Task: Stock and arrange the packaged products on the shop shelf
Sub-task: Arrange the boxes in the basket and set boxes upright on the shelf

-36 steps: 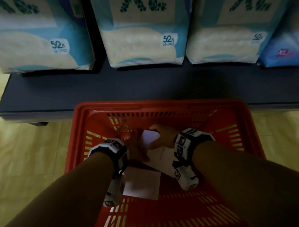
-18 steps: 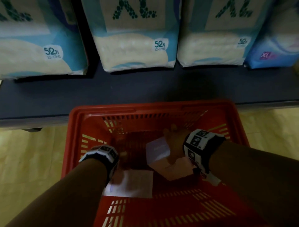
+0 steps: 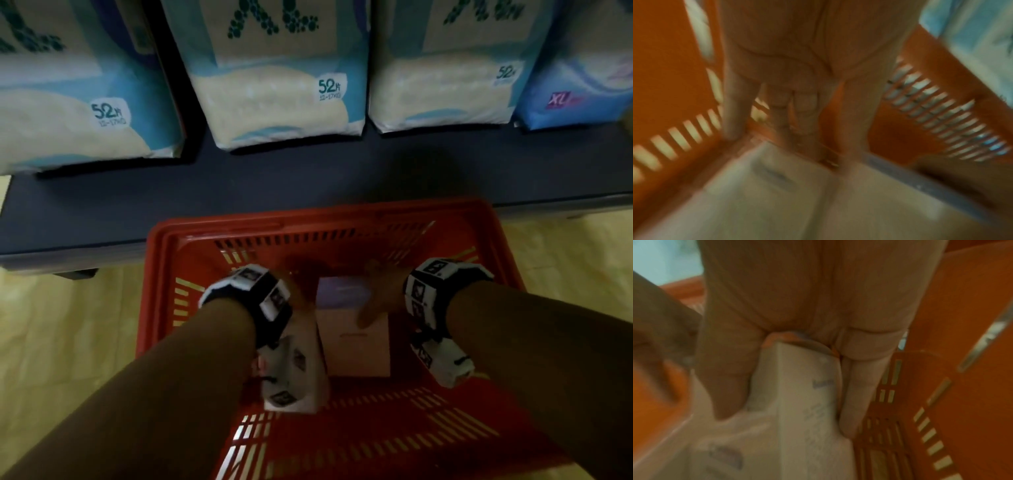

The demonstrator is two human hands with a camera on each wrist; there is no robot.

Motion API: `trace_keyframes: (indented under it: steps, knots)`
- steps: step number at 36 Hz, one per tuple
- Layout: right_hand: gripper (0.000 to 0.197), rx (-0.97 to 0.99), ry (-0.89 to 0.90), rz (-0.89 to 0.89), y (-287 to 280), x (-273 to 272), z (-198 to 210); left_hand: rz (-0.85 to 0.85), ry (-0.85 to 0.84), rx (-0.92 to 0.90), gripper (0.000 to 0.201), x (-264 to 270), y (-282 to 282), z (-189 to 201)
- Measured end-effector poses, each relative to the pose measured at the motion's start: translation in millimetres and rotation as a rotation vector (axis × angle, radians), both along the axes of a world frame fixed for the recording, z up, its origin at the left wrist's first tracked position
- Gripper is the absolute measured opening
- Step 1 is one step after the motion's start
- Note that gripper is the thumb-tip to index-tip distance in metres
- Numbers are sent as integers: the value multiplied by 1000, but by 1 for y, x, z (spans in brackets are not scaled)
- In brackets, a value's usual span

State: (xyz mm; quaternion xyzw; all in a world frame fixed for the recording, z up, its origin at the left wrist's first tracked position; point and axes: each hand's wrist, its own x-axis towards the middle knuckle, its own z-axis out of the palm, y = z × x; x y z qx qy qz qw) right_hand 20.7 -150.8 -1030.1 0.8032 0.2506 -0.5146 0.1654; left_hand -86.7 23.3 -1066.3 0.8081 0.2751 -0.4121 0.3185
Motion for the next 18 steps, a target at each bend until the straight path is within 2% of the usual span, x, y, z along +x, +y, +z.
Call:
trace_keyframes:
  steps: [1, 2, 3, 4, 5, 6, 7, 9, 10, 12, 14, 16, 18]
  knots:
    - [114, 20, 24, -17, 0, 0, 1, 137, -36, -81, 56, -1, -4, -3]
    - [115, 0, 22, -20, -1, 0, 0, 116, -43, -102, 55, 2, -4, -5]
    - [117, -1, 11, -14, -2, 0, -5, 79, -72, -15, 50, 1, 0, 2]
    - [119, -1, -7, 1, -1, -1, -4, 167, -66, 82, 44, -2, 2, 8]
    - [119, -10, -7, 24, 0, -1, -3, 165, -74, 143, 43, -4, 4, 4]
    - [119, -12, 0, 17, 0, 0, -7, 133, -62, 208, 48, -3, 7, -11]
    - [119, -13, 11, 7, 1, 1, -6, 101, -26, 164, 60, -10, 13, -11]
    - [120, -18, 33, -24, 2, 4, -9, -36, 43, 196, 76, -22, 28, -12]
    - [121, -17, 30, -36, 3, 5, -10, 10, 52, 198, 79, -21, 26, -17]
    - [122, -27, 7, -60, 5, 7, -11, -33, 55, 210, 82, -28, 17, -20]
    - [118, -31, -1, -70, 6, 9, -14, -91, 130, 204, 92, -28, 0, -18]
    - [113, -56, 2, -54, 7, 12, -12, 6, 123, 144, 105, -25, -9, -25]
    - [108, -80, 9, -49, 7, 15, -11, 75, 113, 143, 109, -21, -14, -29]
